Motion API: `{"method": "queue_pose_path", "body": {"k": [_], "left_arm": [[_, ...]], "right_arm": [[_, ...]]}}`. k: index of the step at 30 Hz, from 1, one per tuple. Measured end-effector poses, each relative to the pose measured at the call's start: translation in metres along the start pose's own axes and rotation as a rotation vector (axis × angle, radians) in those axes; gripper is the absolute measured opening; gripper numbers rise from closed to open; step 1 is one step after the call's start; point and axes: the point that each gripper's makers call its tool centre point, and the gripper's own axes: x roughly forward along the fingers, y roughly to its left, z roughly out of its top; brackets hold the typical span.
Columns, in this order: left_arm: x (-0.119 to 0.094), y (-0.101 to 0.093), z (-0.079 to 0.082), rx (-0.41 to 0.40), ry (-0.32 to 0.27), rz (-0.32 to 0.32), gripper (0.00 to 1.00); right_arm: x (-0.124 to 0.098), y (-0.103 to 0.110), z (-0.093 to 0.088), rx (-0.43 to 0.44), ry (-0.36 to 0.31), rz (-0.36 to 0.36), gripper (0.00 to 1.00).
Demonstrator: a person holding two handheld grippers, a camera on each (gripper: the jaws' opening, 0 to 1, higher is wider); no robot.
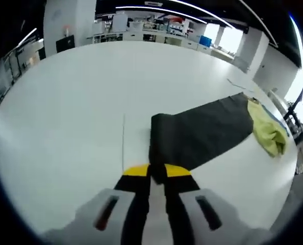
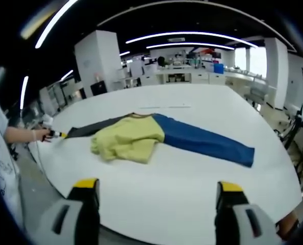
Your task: Fold the garment on the visible template until the final outline fits inside the template.
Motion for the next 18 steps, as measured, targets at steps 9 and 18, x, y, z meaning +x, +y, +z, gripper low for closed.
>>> {"method": "queue_pose_path", "body": {"k": [9, 18], "left_arm": [[-0.003, -0.009, 0.009, 0.054, -0.039, 0.002, 0.0], [-0.006, -0.015, 0.024, 0.218, -0.064, 0.012, 0.0]], "right_arm": [[-0.002, -0.001, -0.001, 0.005, -0.002, -0.003, 0.95], [-0.001, 0.002, -0.001, 0.004, -0.001, 0.004, 0.95]]}}
